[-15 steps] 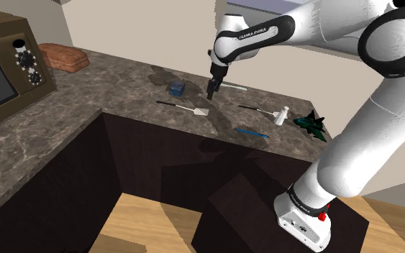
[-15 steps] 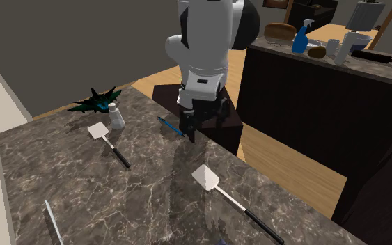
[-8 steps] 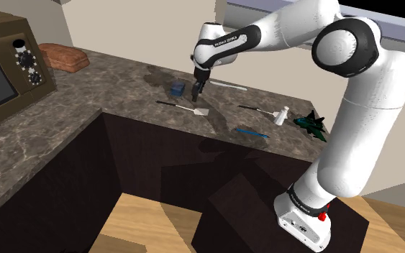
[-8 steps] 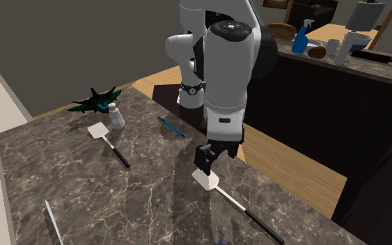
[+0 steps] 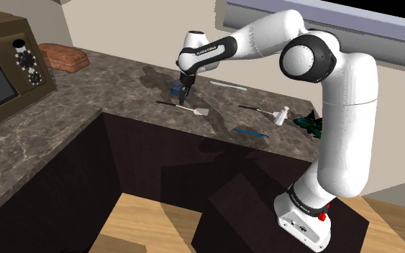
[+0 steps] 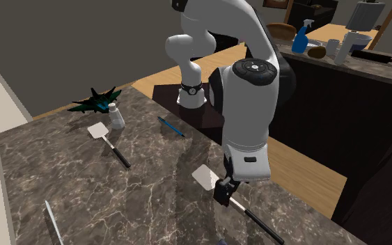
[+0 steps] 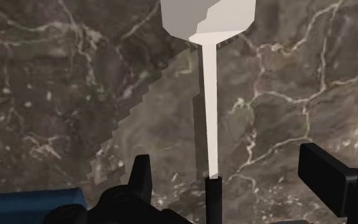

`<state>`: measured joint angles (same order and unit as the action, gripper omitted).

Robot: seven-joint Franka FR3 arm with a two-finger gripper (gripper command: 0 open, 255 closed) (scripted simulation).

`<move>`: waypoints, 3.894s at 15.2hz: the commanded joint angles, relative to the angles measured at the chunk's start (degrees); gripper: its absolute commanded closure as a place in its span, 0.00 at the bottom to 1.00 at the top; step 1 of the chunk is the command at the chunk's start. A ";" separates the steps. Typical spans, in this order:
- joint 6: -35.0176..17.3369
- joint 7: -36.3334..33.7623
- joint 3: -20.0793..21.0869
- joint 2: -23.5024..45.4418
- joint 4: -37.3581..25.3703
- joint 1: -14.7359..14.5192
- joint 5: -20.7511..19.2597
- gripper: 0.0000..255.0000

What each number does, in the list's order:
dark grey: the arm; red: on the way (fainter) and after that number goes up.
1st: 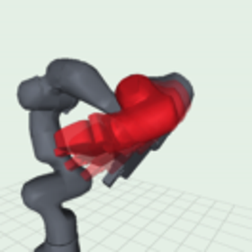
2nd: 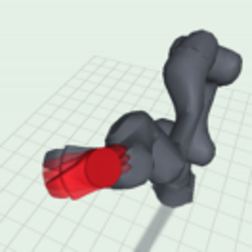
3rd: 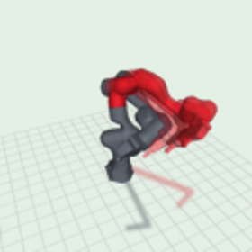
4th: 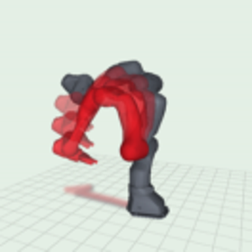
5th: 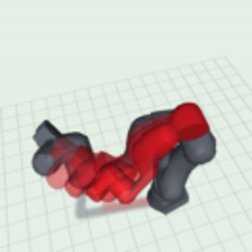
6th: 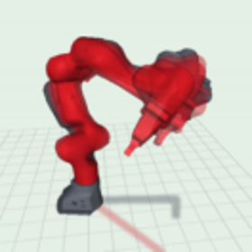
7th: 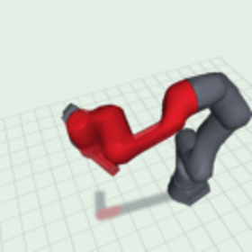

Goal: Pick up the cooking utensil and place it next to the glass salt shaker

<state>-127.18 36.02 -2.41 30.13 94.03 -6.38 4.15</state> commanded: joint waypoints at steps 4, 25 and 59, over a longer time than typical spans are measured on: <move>-2.70 0.17 0.19 2.53 0.12 -0.05 0.18 0.00; -2.40 0.12 0.18 2.44 -0.09 -0.07 0.15 1.00; 17.11 -0.46 -0.41 -8.22 -8.95 0.17 -0.72 1.00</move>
<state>-109.39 35.19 -2.70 23.52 82.77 -6.41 3.43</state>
